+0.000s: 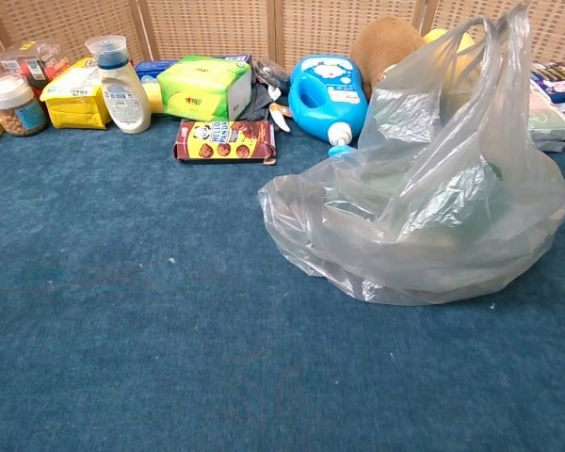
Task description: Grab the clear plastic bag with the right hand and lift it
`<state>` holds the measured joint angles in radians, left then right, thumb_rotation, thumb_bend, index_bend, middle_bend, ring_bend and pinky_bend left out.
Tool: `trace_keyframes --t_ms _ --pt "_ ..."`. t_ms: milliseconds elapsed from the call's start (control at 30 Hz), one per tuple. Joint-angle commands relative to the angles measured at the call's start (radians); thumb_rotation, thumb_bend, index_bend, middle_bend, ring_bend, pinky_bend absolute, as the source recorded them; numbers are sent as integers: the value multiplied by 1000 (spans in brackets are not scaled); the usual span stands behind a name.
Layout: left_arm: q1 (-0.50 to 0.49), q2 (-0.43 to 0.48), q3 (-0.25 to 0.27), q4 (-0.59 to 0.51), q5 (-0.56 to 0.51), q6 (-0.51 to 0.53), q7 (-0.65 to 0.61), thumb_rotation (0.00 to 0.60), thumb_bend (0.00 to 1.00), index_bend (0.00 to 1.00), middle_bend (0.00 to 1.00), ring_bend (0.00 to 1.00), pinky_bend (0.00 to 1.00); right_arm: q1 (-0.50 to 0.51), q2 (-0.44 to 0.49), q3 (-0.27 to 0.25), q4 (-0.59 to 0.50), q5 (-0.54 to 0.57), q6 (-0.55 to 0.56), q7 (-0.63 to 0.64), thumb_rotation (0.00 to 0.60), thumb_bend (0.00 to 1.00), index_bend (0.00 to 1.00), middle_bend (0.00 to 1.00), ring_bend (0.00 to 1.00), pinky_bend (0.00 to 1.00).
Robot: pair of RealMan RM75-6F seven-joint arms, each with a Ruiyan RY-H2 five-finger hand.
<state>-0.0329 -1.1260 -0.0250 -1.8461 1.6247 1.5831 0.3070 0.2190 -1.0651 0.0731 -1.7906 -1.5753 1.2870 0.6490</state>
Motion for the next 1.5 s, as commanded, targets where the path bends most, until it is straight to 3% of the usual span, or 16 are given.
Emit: trace_keyframes --t_ms 33,500,1500 --pt "-1 1 0 -1 -3 -3 3 1 166 542 498 408 204 18 -7 5 15 13 -26 27 2 380 122 216 186 288" --pt "-17 2 -11 5 -21 -24 4 1 166 543 499 409 204 87 -41 11 38 35 -109 67 3 379 243 230 206 234" --pt "-27 -13 -12 51 -52 -41 -29 4 166 543 498 409 204 247 -42 64 -72 99 -273 118 2 379 242 235 212 255"
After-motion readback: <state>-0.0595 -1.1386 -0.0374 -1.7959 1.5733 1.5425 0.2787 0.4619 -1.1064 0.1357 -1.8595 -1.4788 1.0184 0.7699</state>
